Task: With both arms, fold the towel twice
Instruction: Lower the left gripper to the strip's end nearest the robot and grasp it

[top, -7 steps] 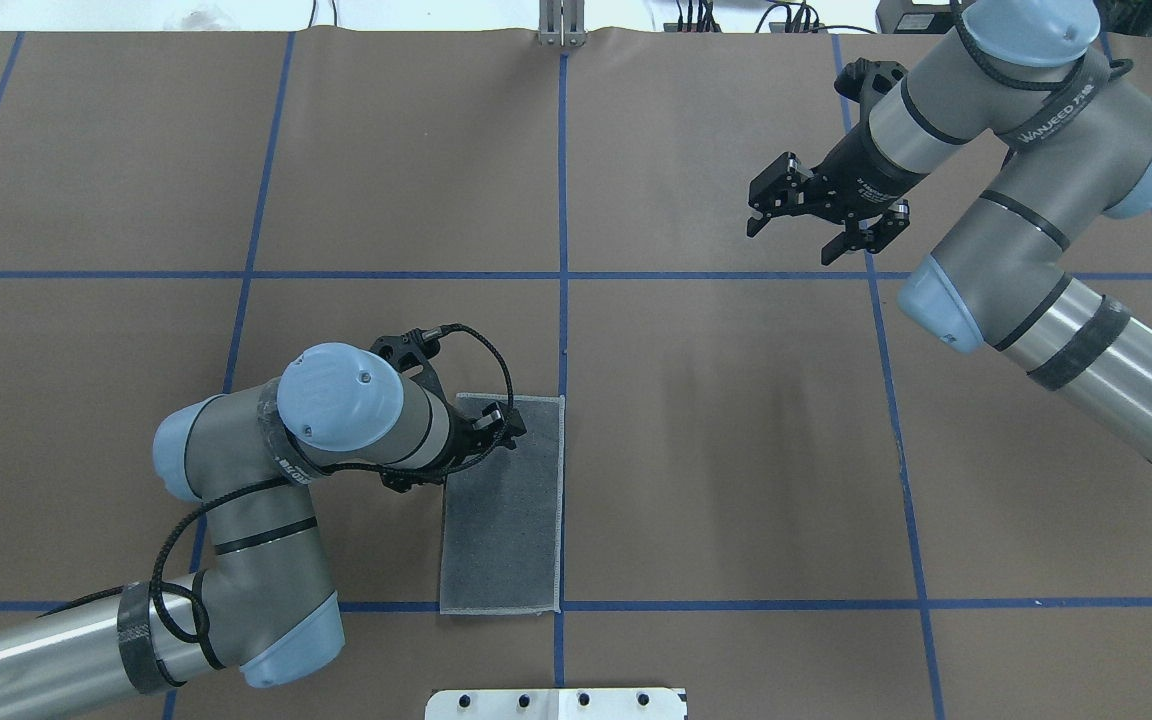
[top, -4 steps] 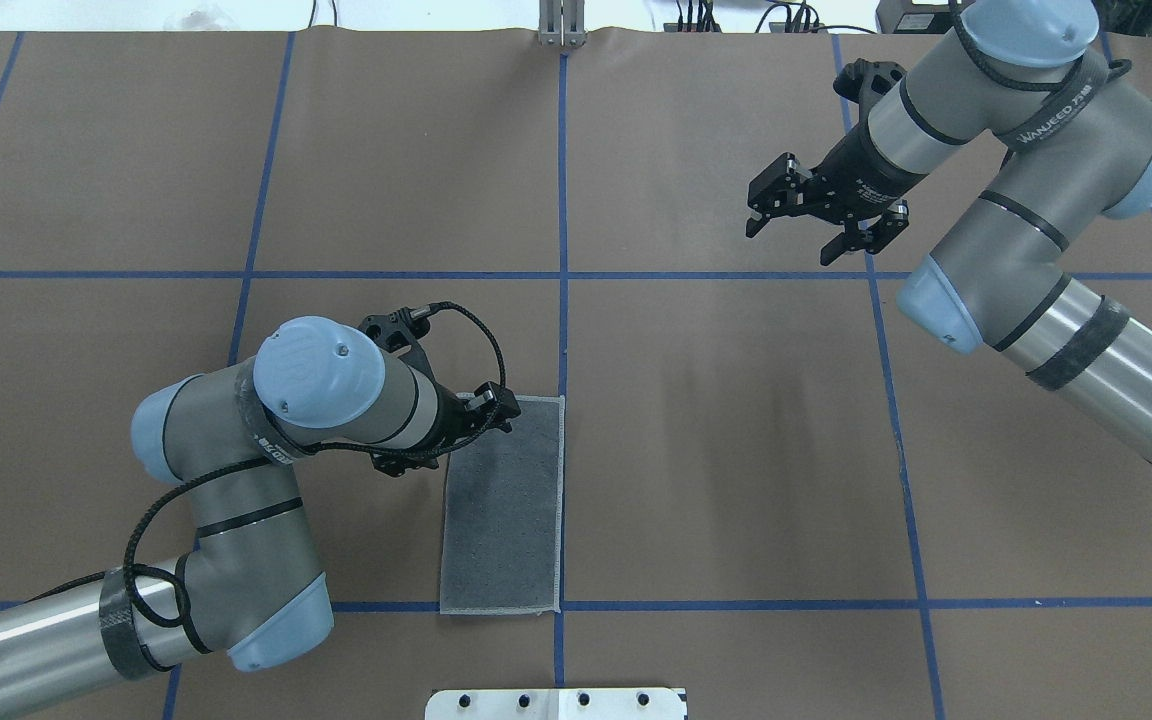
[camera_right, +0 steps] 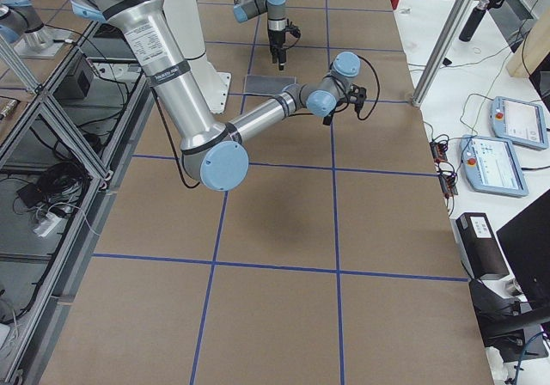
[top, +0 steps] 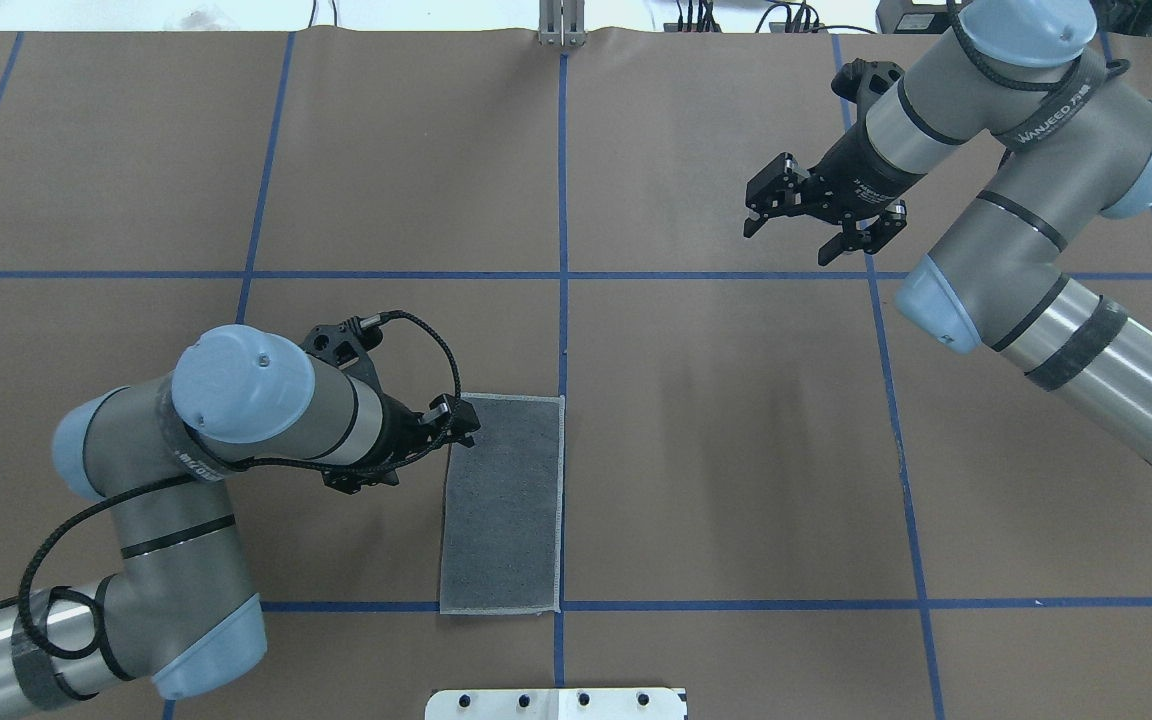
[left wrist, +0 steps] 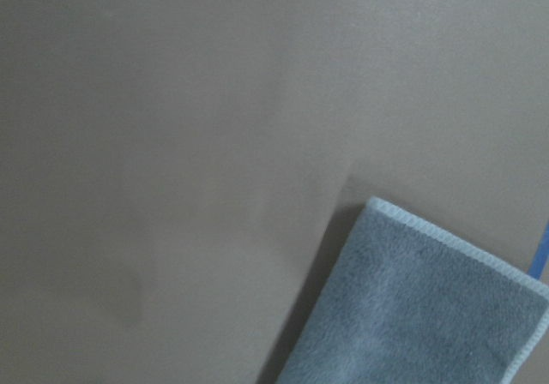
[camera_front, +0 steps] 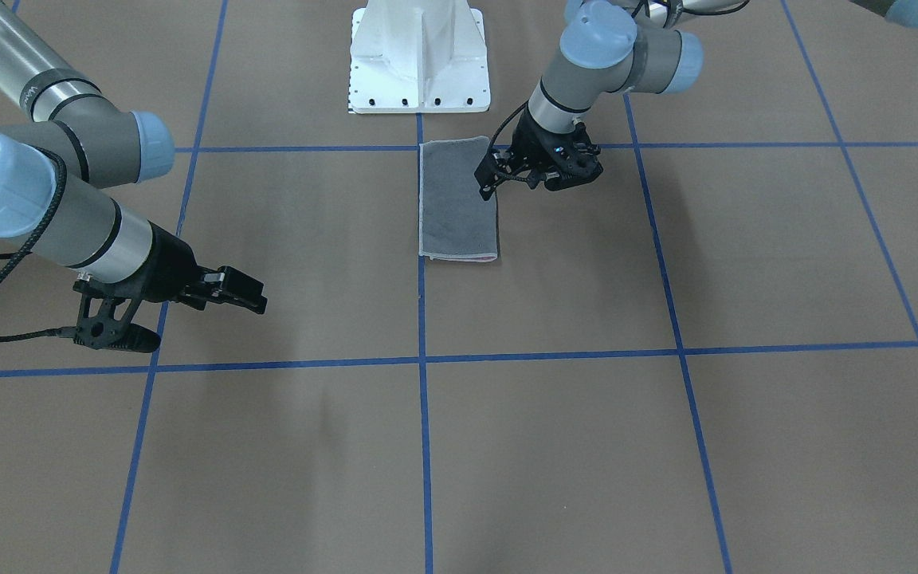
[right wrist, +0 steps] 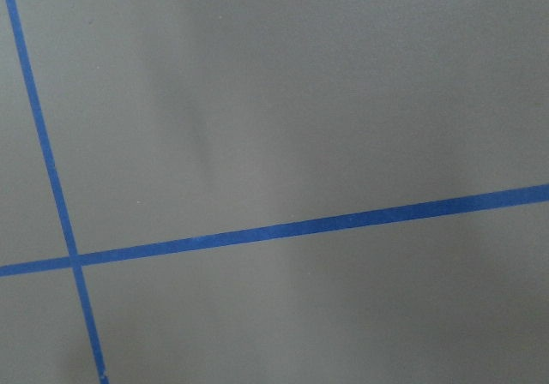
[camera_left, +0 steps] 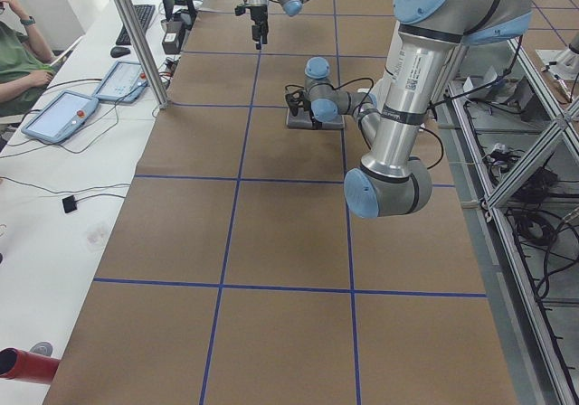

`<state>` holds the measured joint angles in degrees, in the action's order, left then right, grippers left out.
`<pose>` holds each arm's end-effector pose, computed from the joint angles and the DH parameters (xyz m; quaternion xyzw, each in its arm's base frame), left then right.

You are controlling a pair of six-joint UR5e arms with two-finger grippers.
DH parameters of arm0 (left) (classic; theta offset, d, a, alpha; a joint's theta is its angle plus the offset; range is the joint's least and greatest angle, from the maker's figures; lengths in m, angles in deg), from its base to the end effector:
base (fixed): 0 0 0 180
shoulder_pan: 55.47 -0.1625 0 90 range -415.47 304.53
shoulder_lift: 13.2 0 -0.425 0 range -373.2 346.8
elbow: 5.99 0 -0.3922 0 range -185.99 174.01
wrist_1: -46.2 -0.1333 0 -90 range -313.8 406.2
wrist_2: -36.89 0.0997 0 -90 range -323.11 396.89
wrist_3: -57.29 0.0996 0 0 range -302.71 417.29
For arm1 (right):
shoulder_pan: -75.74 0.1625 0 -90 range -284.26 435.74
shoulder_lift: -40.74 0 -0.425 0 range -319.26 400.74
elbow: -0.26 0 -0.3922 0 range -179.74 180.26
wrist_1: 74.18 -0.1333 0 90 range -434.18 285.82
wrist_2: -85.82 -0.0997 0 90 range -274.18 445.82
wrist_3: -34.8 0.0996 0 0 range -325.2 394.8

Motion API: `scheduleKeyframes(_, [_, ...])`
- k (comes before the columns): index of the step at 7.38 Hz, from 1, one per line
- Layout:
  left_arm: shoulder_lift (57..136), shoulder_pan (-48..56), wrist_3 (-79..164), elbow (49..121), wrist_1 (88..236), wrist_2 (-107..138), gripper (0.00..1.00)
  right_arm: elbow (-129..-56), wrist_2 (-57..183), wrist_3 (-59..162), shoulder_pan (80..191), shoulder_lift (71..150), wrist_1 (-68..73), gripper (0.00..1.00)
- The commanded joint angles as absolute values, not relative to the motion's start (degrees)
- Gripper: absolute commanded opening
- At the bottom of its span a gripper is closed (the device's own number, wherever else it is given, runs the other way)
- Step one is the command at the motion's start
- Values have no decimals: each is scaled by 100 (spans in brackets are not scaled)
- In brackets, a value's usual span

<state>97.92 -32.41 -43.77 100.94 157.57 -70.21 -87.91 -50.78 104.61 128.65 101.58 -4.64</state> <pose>0.5064 -0.3286 0.2798 -0.0772 0.5009 -0.1815 0.8427 -0.3574 -0.5737 0.3257 -0.0690 -0.5142 0.0828 0.8509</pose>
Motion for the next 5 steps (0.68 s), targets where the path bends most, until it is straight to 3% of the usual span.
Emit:
scheduleKeyframes(1, [9772,-3822,-4703,10203,15756,-6570,100,-8807,-5094,10467,12865,10173,-466,100])
scheduleKeyframes(3, [9798,-4209,-4940,10194,15756,-6437,100,-8798,-5103,10441,12873,10182,-466,100])
scheduleKeyframes(5, [9799,-4229,-4941,10159,15756,-6436,91,-8798,-5103,10449,12873,10191,-466,100])
